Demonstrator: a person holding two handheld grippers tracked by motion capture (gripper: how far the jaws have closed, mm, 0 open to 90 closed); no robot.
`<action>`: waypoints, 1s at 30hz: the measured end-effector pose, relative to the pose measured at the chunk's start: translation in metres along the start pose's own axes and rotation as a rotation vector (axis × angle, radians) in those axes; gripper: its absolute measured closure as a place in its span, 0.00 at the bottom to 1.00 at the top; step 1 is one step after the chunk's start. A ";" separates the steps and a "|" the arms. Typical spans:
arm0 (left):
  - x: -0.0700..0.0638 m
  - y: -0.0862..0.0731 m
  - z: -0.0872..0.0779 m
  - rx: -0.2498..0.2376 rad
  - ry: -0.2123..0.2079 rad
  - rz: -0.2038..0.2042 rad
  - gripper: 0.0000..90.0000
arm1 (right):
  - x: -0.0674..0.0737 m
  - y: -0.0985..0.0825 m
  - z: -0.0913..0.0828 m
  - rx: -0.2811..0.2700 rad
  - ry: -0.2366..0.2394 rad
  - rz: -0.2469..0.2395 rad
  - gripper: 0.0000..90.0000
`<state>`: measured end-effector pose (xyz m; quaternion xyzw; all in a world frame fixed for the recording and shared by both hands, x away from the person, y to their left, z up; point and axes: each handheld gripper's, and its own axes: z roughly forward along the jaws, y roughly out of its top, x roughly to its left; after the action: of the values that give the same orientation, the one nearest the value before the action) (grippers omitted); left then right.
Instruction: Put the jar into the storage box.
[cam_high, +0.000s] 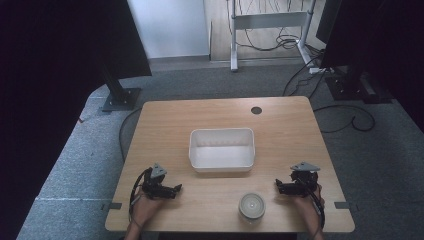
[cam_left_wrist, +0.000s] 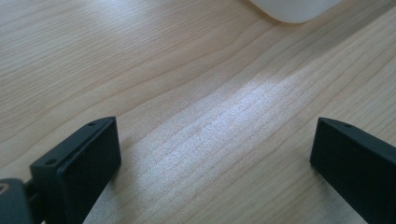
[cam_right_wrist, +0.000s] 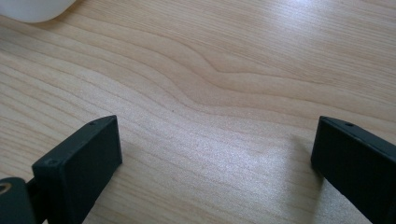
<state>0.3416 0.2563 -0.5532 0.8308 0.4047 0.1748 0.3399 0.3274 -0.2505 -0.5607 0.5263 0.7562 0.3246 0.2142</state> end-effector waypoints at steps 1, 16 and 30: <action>0.000 0.000 0.000 0.000 -0.001 0.002 0.03 | 0.000 0.000 0.000 0.000 0.000 0.000 0.01; -0.012 0.005 -0.011 -0.032 -0.035 0.034 0.06 | 0.000 0.000 0.000 -0.002 -0.002 0.001 0.01; -0.027 0.005 -0.022 -0.063 -0.087 0.054 0.07 | 0.000 -0.001 -0.001 -0.002 -0.002 0.001 0.01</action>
<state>0.3153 0.2419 -0.5343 0.8370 0.3613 0.1601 0.3786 0.3266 -0.2508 -0.5608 0.5268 0.7554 0.3249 0.2152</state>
